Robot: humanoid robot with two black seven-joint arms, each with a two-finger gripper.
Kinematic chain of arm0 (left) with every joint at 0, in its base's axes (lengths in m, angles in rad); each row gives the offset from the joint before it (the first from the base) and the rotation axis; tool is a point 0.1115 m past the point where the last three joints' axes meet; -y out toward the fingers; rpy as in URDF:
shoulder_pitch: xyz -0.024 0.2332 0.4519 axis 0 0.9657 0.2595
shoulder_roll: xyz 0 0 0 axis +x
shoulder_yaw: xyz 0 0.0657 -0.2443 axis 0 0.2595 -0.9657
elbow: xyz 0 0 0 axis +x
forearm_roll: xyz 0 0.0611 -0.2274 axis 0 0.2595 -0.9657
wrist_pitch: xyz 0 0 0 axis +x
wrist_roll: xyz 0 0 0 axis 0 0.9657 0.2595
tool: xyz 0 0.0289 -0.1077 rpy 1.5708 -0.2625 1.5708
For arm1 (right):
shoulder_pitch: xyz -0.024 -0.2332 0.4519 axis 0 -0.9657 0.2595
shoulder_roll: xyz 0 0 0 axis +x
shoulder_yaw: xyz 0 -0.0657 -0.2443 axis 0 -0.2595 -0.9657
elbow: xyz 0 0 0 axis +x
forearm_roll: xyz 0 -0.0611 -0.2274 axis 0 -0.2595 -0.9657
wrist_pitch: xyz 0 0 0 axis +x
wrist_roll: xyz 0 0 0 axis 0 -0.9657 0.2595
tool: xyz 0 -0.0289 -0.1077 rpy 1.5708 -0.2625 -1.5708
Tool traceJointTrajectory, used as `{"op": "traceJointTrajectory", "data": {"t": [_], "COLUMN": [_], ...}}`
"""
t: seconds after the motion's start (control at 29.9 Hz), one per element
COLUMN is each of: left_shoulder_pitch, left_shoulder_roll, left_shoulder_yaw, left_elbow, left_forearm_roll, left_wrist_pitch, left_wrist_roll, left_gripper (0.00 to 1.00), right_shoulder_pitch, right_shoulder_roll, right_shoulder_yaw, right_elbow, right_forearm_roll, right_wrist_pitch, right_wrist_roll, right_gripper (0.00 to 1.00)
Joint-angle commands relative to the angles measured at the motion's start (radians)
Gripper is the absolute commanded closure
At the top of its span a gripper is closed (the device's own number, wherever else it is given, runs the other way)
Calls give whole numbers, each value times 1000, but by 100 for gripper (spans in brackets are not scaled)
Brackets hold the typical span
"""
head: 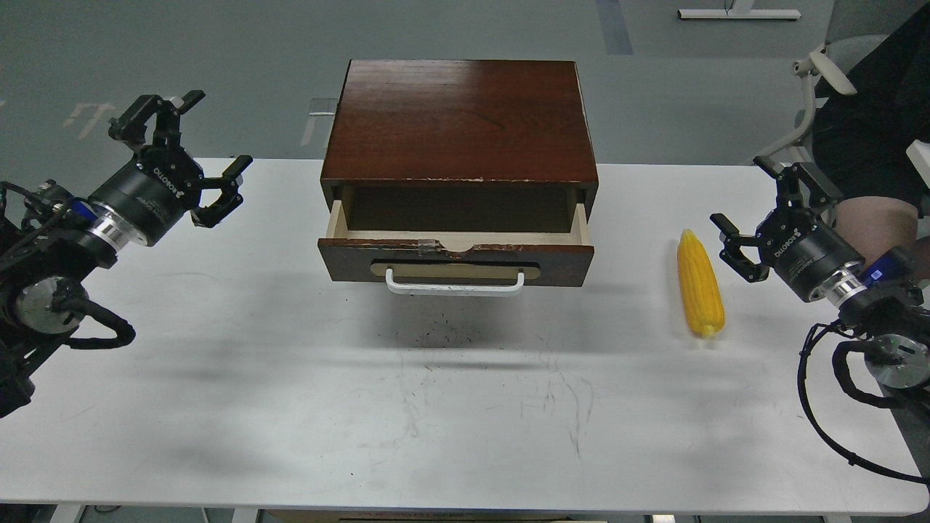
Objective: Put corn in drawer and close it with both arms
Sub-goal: 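Move the right gripper toward the yellow corn cob, then lower the right gripper onto the corn cob and grasp it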
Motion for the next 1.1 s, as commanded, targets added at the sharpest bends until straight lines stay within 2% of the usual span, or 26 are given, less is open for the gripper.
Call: {"op": "traceJointTrajectory", "data": {"t": [0.0,0.1,0.33,0.37,0.43,0.47,0.53,0.7,0.77,0.87,1.07], "left_shoulder_pitch": [0,0,-3,-4,-9,-9,-9,-9,-9,-9,-9], "left_shoulder_roll": [0,-2,0,0,-2,-2,-2,-2,-2,-2,0], "left_shoulder_yaw": [-16,-18,-19,-19,-21,-21,-27,-29,-32,-35,-35], "left_elbow": [-2,-2,2,2,2,2,2,0,-2,-3,-3], "left_forearm_roll": [-1,-3,-2,-1,-3,-3,-3,-5,-6,-5,-2], "left_wrist_pitch": [0,0,0,0,0,0,0,0,0,0,0], "left_wrist_roll": [-3,-17,-17,-17,-19,-19,-19,-19,-19,-17,-17], "left_gripper": [0,0,0,0,0,0,0,0,0,0,0], "right_shoulder_pitch": [-2,-5,18,24,88,88,136,203,234,304,433], "right_shoulder_roll": [4,5,-16,-24,-73,-73,-96,-130,-130,-116,-29], "right_shoulder_yaw": [-1,-3,-6,-9,-32,-32,-63,-103,-153,-314,-610], "right_elbow": [1,1,8,11,17,17,19,17,16,7,-85], "right_forearm_roll": [0,0,-40,-78,-296,-298,-499,-796,-908,-1012,-1025], "right_wrist_pitch": [0,0,0,0,0,0,0,0,-5,-112,-226], "right_wrist_roll": [0,0,0,0,0,0,0,0,0,0,0], "right_gripper": [0,0,0,0,0,0,0,0,0,0,0]}}
